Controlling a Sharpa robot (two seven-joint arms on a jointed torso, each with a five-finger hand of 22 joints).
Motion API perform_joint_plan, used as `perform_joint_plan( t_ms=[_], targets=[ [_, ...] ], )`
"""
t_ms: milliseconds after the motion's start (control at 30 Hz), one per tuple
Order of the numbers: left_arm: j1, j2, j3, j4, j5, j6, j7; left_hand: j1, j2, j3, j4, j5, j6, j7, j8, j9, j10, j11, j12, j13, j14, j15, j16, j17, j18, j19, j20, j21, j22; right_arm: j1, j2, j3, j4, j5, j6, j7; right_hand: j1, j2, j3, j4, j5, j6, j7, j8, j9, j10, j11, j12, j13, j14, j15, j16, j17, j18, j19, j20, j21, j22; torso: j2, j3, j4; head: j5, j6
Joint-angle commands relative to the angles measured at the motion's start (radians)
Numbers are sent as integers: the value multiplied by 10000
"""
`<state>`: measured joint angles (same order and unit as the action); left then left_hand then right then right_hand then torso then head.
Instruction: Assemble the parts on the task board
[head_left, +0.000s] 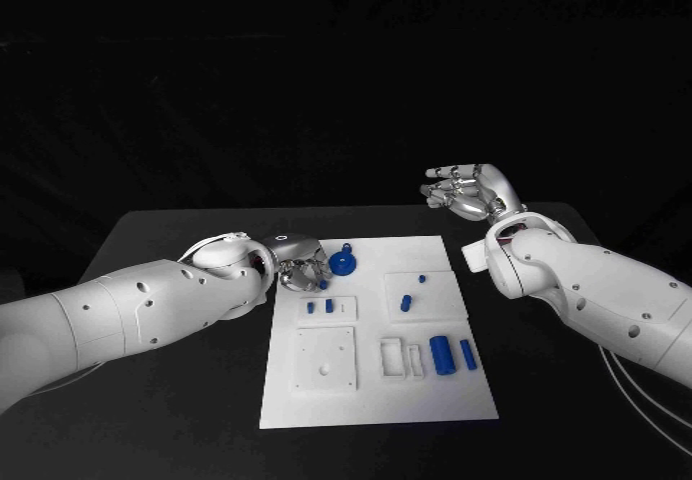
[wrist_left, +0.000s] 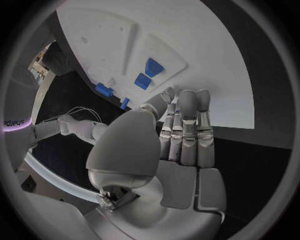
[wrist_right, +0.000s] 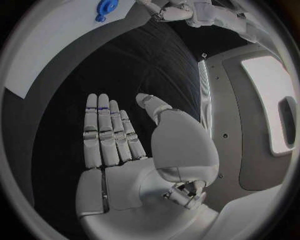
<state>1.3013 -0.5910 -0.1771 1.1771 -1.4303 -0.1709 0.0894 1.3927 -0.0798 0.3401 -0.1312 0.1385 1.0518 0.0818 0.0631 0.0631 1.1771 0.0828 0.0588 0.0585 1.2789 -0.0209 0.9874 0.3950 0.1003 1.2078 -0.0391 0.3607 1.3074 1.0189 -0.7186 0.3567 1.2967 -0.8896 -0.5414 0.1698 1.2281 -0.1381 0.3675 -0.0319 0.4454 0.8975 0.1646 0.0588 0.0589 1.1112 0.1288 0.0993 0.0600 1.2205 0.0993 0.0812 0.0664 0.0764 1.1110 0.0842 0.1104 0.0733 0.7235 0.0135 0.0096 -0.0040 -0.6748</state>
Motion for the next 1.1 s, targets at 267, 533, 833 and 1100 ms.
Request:
perform_joint_plan(
  t_ms=[267,533,833,1100],
  targets=[
    [-1,-93,20,-17,58,-305,85,72,-129,108,31,-17,78,79,-9,-4,-117,24,-5,5,-9,77,-27,-36,170,42,66,-58,207,-22,-6,5,-6,-184,419,-50,-59,72,84,-281,31,487,-6,15,19,-99,19,-261,-10,-29,-8,-18,-11,126,-9,26,-12,11,8,12,-9,-5,-10],
    [0,-223,27,-11,206,-197,54,115,-155,138,3,14,183,131,-8,-2,-129,32,-5,5,-24,78,-29,-45,177,29,64,-42,221,-32,-39,5,-54,-698,1109,-314,26,176,57,-685,-3,1215,-114,35,41,202,-114,-346,-17,1030,-397,378,62,258,820,-377,630,253,5,17,-1,-18,-4],
    [0,-369,73,-2,672,-371,18,178,-102,235,-19,37,264,280,-10,-3,-5,-2,-2,5,3,55,16,-40,191,4,48,79,236,-34,-88,5,-101,-2460,2313,-893,282,291,-324,-1365,-114,2031,-379,42,66,1077,-543,-412,-20,2930,-1194,1939,1188,326,2184,-1253,2811,1540,0,13,1,-84,58],
    [22,-684,448,54,3339,-1171,431,-3,7,-48,175,110,234,415,13,-5,1021,-253,27,20,-309,-48,-574,-289,-14,-336,-10,-226,53,-35,-187,4,-40,-5505,3592,-1655,87,298,327,-1991,-769,2376,-538,29,65,1449,-736,-421,-9,2617,-1477,5497,4326,474,1906,-1543,5608,3973,3,34,-6,-345,184]
  ],
)
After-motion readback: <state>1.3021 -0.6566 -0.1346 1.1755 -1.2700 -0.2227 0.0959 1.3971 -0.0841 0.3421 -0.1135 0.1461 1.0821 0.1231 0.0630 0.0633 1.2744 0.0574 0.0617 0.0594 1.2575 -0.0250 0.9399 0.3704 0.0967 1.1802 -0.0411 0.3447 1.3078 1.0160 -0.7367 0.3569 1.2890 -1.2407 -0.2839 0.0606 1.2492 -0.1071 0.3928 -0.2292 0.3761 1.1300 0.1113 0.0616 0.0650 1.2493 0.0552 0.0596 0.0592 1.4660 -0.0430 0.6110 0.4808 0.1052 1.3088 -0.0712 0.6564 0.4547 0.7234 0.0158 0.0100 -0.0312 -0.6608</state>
